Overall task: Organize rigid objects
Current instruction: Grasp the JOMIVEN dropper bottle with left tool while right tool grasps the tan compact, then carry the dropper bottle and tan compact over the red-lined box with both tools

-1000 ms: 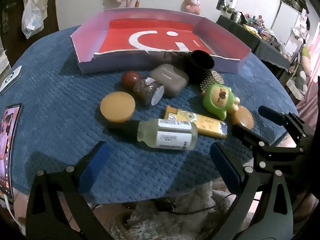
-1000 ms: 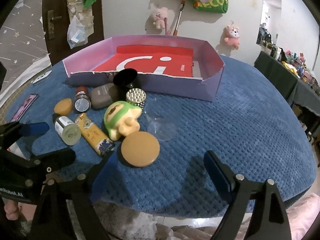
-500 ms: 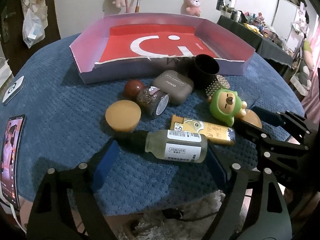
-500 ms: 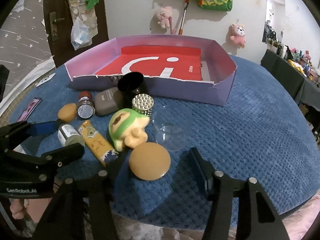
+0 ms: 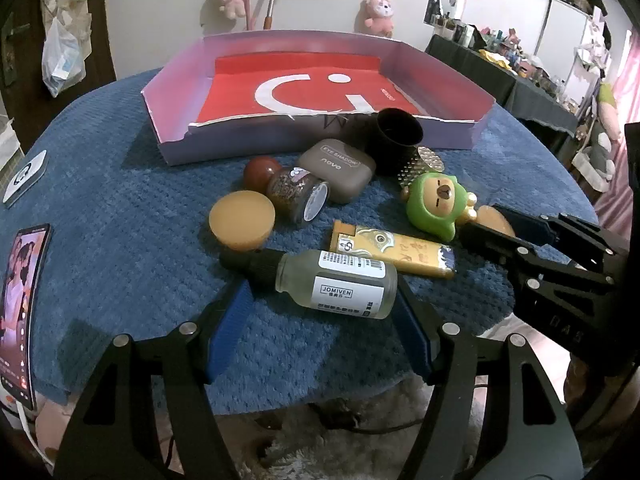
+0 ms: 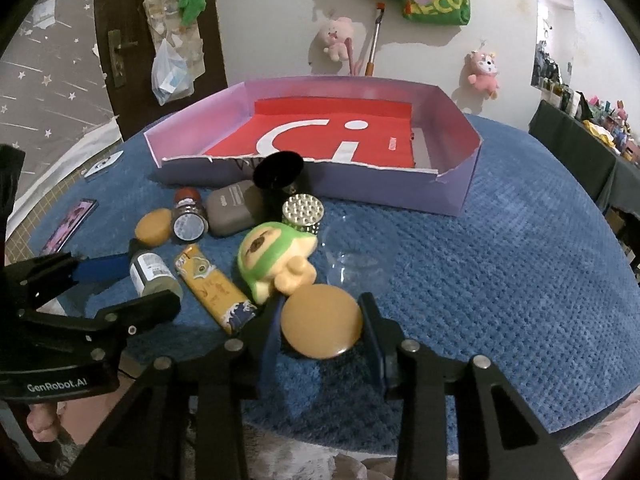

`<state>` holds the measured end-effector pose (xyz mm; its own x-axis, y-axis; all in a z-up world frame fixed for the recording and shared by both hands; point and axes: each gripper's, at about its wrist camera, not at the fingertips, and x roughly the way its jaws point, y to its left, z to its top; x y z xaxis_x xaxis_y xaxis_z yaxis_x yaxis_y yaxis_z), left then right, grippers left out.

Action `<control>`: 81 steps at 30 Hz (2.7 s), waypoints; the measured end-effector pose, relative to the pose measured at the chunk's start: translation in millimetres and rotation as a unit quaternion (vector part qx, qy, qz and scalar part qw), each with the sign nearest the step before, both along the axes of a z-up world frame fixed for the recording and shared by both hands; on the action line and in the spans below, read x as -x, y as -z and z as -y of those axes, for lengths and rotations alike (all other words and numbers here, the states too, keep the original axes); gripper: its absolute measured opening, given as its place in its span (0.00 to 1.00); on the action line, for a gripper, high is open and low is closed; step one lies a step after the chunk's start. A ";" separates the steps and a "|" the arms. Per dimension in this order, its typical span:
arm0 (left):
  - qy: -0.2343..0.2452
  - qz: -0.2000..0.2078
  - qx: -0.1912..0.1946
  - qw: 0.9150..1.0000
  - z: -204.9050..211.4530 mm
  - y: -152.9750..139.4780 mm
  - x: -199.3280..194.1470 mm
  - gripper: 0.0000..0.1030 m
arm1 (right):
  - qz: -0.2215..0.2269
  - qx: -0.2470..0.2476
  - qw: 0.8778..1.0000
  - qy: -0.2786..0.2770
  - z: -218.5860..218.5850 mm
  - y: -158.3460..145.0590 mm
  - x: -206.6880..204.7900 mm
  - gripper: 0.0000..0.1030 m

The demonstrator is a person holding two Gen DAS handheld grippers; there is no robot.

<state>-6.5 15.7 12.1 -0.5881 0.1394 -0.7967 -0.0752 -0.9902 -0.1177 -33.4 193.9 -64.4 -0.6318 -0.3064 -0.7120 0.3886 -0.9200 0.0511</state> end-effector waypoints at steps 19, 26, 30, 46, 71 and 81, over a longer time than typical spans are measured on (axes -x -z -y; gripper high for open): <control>-0.006 -0.029 0.001 1.000 1.3 -15.1 -0.6 0.65 | -0.030 0.012 0.999 -0.008 5.9 -21.6 2.6 0.39; -0.009 -0.049 -0.005 0.999 5.1 -24.8 6.8 0.65 | -0.036 0.017 0.999 -0.010 8.2 -27.0 4.2 0.39; -0.009 -0.059 -0.005 0.998 6.6 -28.8 11.1 0.65 | -0.041 0.019 0.999 -0.011 9.6 -30.6 6.4 0.39; -0.002 -0.093 -0.007 0.996 8.8 -50.1 36.1 0.65 | -0.050 0.041 0.998 -0.011 8.4 -44.7 26.7 0.39; -0.011 -0.118 0.011 0.993 21.4 -61.6 105.5 0.65 | -0.036 0.066 0.997 -0.005 7.7 -57.9 105.1 0.39; -0.019 -0.107 0.024 0.994 28.4 -55.7 143.2 0.65 | -0.022 0.049 0.999 -0.006 18.6 -54.0 145.0 0.39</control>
